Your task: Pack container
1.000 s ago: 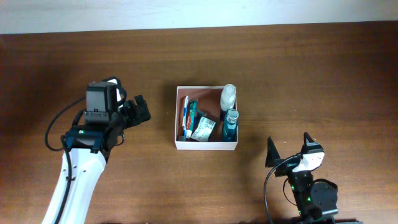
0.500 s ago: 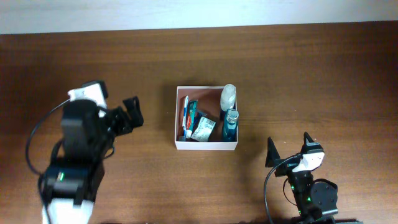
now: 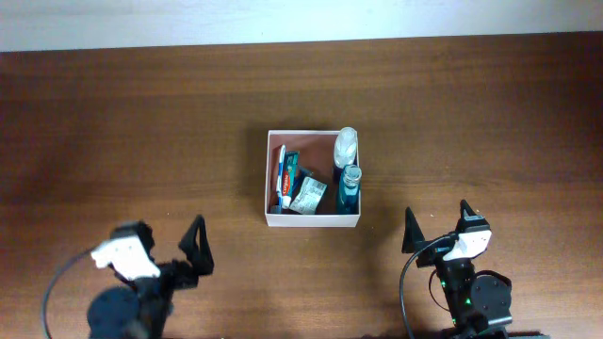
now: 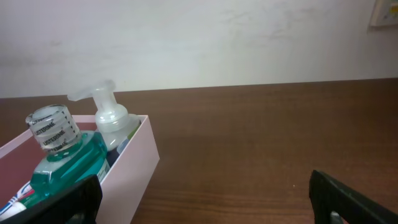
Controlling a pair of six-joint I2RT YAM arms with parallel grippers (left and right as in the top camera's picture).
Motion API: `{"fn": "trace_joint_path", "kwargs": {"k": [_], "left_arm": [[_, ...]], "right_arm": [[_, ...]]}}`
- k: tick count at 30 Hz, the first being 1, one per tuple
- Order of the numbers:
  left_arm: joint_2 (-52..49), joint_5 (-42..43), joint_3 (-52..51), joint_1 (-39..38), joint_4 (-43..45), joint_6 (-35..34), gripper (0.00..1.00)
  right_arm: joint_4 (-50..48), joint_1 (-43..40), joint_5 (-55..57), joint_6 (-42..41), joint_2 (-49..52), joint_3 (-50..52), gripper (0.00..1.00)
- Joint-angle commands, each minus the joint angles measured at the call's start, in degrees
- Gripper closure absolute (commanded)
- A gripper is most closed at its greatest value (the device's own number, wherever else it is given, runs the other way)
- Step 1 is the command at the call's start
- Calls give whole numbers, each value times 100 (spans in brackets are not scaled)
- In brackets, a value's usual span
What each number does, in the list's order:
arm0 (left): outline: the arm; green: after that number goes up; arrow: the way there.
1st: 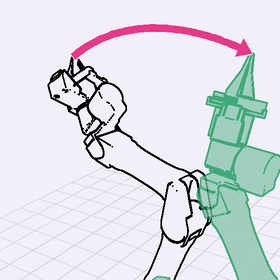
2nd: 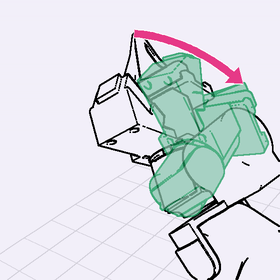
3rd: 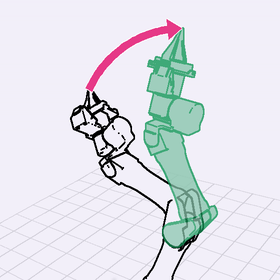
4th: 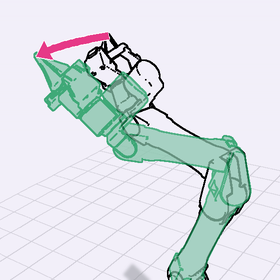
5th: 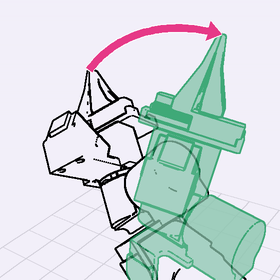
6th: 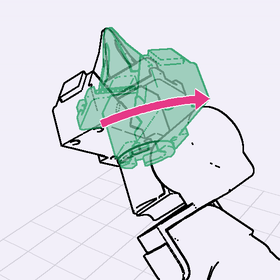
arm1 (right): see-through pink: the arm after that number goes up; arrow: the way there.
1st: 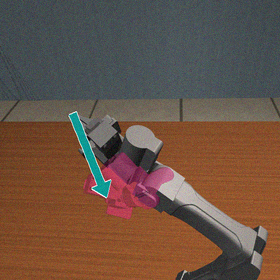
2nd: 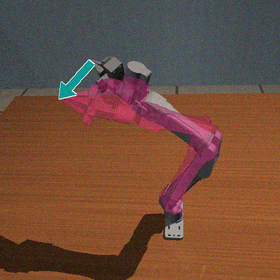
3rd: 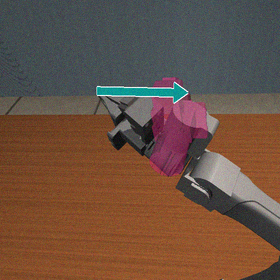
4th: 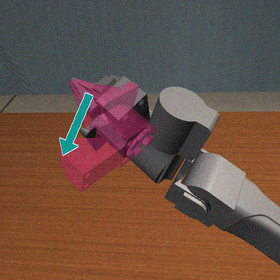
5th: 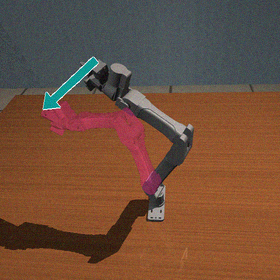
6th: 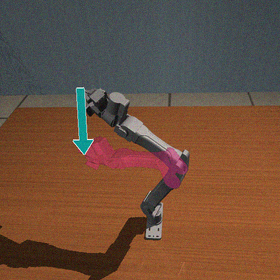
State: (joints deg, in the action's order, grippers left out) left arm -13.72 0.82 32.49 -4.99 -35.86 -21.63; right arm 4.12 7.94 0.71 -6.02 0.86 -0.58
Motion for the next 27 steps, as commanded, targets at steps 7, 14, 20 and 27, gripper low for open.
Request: {"fn": "trace_joint_path", "kwargs": {"k": [7, 14, 20, 27], "left_arm": [[1322, -85, -1102, 17, 31, 90, 1], [1342, -289, -1569, 17, 227, 90, 1], [1342, -575, -2299, 17, 1908, 173, 1], [1342, -422, -2949, 20, 3753, 796, 0]], "right_arm": [[26, 31, -11, 2, -66, 26, 2], [24, 31, -11, 2, -66, 26, 1], [26, 31, -11, 2, -66, 26, 2], [26, 31, -11, 2, -66, 26, 2]]}}
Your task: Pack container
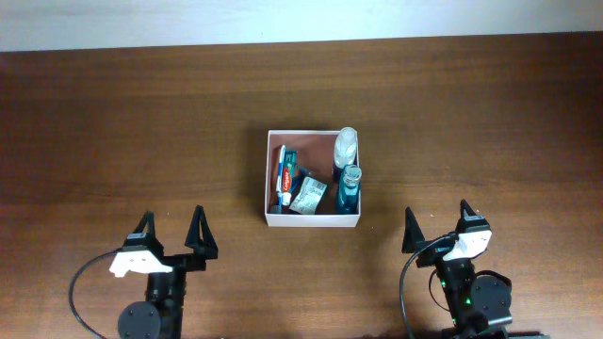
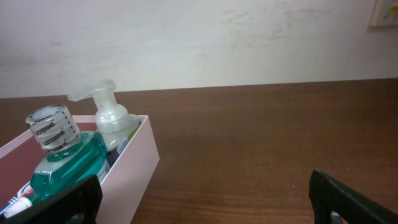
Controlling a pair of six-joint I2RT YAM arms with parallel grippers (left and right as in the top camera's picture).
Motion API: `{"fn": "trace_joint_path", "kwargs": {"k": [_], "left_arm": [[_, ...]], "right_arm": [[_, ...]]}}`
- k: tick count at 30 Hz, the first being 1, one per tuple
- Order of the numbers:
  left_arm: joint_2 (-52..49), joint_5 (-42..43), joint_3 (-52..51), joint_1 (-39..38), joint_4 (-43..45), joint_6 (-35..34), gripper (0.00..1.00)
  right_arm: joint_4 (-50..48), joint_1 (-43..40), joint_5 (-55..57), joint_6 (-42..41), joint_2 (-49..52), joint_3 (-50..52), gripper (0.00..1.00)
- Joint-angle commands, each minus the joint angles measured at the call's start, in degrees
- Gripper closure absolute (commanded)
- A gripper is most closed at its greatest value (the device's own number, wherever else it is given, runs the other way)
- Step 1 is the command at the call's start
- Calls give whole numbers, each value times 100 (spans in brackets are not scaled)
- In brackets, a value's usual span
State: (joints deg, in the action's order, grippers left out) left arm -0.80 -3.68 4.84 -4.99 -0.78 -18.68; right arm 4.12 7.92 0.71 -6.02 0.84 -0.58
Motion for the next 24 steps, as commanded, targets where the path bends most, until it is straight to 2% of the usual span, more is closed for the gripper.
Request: {"fn": "trace_joint_path", "kwargs": {"k": [1, 7, 10, 15, 24], "left_arm": [[50, 70, -227, 20, 363, 715, 1], [50, 278, -299, 177, 369, 1989, 1], [50, 284, -299, 319, 131, 2350, 1], [50, 282, -317, 404, -293, 2483, 1], [50, 280, -433, 404, -387, 2481, 1]], "right_arm": [[26, 33, -11, 2, -63, 26, 2], [26, 33, -11, 2, -63, 26, 2], [26, 33, -11, 2, -63, 26, 2], [26, 33, -11, 2, -63, 26, 2], [26, 33, -11, 2, -63, 26, 2]]}}
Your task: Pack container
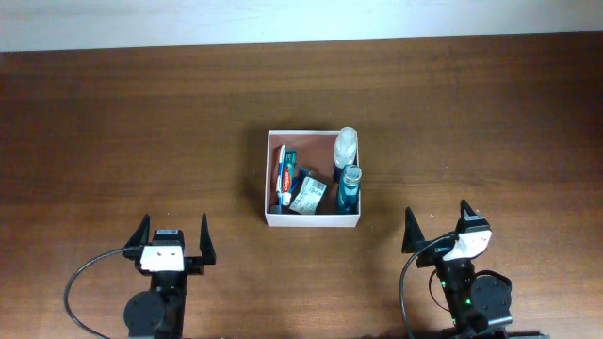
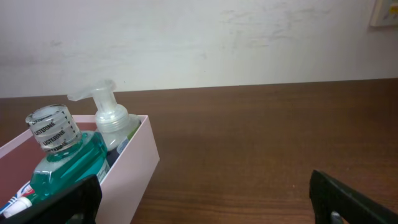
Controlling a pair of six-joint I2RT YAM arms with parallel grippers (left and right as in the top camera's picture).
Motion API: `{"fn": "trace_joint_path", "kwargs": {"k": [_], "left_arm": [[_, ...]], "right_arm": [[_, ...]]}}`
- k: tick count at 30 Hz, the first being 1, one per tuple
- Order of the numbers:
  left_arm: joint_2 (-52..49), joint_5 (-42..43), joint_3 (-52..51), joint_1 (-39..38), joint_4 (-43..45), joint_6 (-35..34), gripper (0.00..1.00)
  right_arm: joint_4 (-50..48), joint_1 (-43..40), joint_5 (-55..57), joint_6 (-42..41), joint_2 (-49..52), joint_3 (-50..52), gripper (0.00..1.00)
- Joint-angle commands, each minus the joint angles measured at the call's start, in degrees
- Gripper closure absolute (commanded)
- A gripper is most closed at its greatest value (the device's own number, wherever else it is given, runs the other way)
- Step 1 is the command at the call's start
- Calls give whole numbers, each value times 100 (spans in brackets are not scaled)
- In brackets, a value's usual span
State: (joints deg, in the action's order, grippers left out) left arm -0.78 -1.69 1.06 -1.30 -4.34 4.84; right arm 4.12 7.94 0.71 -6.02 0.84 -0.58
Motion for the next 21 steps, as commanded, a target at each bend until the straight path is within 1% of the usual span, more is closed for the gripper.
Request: {"fn": "trace_joint_path", "kwargs": {"k": [1, 8, 10, 13, 21], "left_arm": [[48, 83, -55, 35, -42, 127, 1], [48, 79, -55, 35, -39, 87, 1], [48, -13, -55, 35, -26, -155, 1], [48, -291, -55, 35, 17, -706, 1], [48, -264, -55, 35, 17, -741, 0]], "right_arm": [[24, 31, -11, 2, -63, 26, 2], [26, 31, -11, 2, -63, 26, 2], [24, 31, -11, 2, -63, 26, 1], [24, 31, -11, 2, -63, 26, 2], [26, 31, -11, 2, -63, 26, 2]]}}
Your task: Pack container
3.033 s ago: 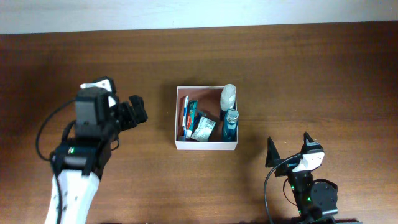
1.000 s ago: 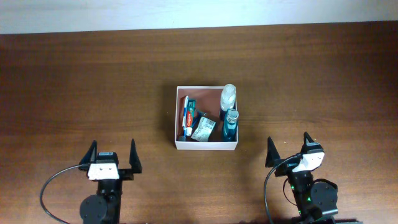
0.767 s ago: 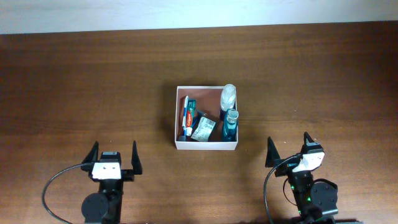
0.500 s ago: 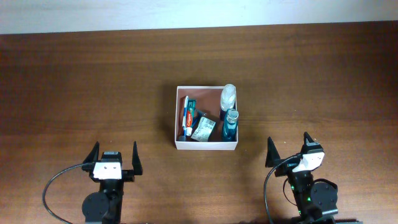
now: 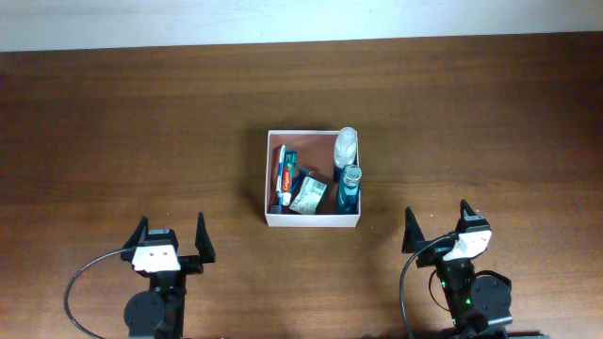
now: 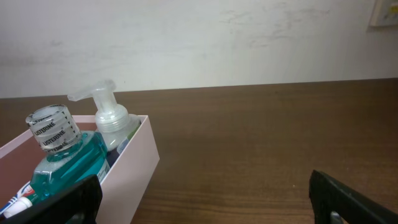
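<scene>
A white open box stands at the table's middle. Inside it are a toothpaste tube, a foil packet, a clear pump bottle and a teal mouthwash bottle. In the right wrist view the mouthwash bottle and pump bottle rise above the box wall. My left gripper is open at the front left, well short of the box. My right gripper is open at the front right, with nothing between its fingers.
The brown wooden table runs back to a white wall. Black cables loop from both arm bases at the front edge.
My left gripper has shifted slightly left at the front left and stays open. The right gripper and the box contents have not moved.
My left arm was twisted at the front left with its gripper pointing right. Then it stood straighter, fingers toward the box. Later it sat squared up, where it stays now. The right arm and the filled box stayed put throughout.
</scene>
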Controlling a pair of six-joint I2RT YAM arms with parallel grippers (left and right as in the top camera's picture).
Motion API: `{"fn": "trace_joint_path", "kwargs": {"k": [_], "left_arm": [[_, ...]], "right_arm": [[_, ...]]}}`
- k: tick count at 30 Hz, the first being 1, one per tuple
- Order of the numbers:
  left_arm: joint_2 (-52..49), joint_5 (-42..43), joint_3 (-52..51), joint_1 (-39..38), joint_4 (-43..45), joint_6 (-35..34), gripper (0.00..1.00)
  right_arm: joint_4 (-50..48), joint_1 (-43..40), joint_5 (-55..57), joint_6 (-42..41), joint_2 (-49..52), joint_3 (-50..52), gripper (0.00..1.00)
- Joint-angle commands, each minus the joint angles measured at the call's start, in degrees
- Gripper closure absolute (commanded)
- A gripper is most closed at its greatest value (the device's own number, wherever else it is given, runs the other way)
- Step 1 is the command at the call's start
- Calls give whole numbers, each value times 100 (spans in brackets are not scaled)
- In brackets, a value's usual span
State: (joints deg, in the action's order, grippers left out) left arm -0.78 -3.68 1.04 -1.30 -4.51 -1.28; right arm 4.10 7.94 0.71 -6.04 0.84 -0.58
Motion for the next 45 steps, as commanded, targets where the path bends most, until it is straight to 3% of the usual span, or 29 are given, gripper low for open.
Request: {"fn": "trace_joint_path", "kwargs": {"k": [1, 45], "left_arm": [[48, -66, -52, 35, 33, -129, 1], [48, -66, -52, 35, 17, -129, 1]], "right_arm": [[28, 31, -11, 4, -63, 26, 2], [28, 31, -11, 4, -63, 26, 2]]}}
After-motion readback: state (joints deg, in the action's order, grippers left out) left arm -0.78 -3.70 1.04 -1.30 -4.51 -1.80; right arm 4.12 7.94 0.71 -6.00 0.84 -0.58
